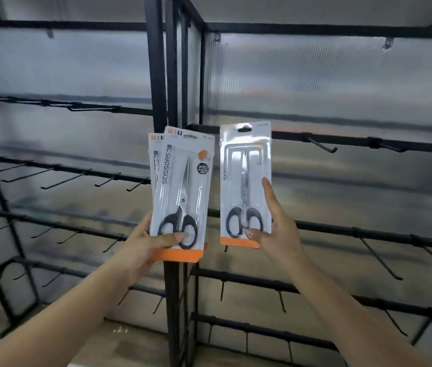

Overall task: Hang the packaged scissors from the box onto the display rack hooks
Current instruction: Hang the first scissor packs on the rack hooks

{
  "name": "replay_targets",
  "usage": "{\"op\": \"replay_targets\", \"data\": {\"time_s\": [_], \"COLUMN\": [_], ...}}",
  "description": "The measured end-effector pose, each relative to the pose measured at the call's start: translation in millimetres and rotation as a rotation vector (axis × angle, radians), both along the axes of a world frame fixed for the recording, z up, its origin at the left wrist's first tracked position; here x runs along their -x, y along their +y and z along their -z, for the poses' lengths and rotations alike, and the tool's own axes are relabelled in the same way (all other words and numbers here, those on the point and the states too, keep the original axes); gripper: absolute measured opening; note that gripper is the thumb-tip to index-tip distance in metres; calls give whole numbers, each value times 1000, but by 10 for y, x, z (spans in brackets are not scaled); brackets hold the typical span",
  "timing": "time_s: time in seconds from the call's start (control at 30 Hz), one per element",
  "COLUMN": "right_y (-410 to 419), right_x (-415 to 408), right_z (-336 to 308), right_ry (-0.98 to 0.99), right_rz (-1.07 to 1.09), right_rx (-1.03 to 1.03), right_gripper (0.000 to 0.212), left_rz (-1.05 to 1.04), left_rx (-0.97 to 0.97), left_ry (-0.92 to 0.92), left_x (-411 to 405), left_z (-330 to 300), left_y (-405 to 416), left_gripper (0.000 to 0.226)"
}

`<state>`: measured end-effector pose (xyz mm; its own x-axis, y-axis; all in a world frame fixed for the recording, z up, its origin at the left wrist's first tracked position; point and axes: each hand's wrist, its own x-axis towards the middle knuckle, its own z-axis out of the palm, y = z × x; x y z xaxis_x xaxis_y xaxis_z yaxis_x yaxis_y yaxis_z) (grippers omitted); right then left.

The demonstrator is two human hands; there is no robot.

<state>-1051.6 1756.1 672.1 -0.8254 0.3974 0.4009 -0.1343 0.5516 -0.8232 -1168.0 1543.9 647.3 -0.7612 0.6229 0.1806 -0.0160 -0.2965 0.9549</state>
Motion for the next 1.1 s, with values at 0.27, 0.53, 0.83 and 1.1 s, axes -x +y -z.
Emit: {"op": "replay_targets", "data": {"time_s": [0.27,0.53,0.83,1.1], "right_y": [41,155,412,-392], "right_x": [238,700,989,252], "right_z": [172,-194,-348,8], "right_ry": [-40,-204,-366,83], "right_rz": [104,259,359,15], "right_rx": [57,-57,-184,153], "right_gripper": [102,96,78,40], "left_rz": [83,123,134,193], "left_rx": [-15,-3,-48,-44], "left_ry": [13,33,30,-1], "left_x": [328,364,263,165], "left_z": [98,53,-80,22], "left_y": [-17,131,200,302], "left_gripper": [64,68,63,66]}}
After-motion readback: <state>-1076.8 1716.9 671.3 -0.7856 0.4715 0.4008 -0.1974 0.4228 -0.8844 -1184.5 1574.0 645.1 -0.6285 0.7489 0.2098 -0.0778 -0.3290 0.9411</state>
